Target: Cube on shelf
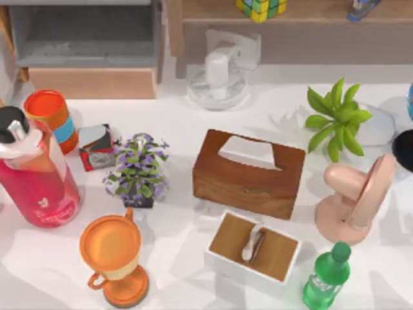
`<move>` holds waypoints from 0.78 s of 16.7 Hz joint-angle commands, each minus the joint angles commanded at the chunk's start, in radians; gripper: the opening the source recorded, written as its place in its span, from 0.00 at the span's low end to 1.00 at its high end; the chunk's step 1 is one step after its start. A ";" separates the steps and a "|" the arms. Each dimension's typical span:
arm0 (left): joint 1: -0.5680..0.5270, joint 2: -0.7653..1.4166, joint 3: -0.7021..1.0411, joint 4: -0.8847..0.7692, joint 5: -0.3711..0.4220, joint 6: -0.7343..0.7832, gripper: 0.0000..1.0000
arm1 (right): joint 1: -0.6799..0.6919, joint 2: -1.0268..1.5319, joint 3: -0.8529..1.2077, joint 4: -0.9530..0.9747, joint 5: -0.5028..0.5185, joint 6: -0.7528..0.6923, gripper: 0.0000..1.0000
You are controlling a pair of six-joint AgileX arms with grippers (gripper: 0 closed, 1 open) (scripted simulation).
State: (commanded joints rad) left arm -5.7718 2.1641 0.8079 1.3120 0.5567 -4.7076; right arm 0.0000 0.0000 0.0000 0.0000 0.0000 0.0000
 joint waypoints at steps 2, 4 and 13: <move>-0.021 0.029 0.060 -0.035 -0.023 -0.003 0.00 | 0.000 0.000 0.000 0.000 0.000 0.000 1.00; -0.040 0.052 0.119 -0.065 -0.045 -0.003 0.00 | 0.000 0.000 0.000 0.000 0.000 0.000 1.00; -0.066 0.087 0.195 -0.107 -0.066 -0.008 0.00 | 0.000 0.000 0.000 0.000 0.000 0.000 1.00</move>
State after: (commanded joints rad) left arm -5.8382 2.2509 1.0031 1.2050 0.4911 -4.7156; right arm 0.0000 0.0000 0.0000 0.0000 0.0000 0.0000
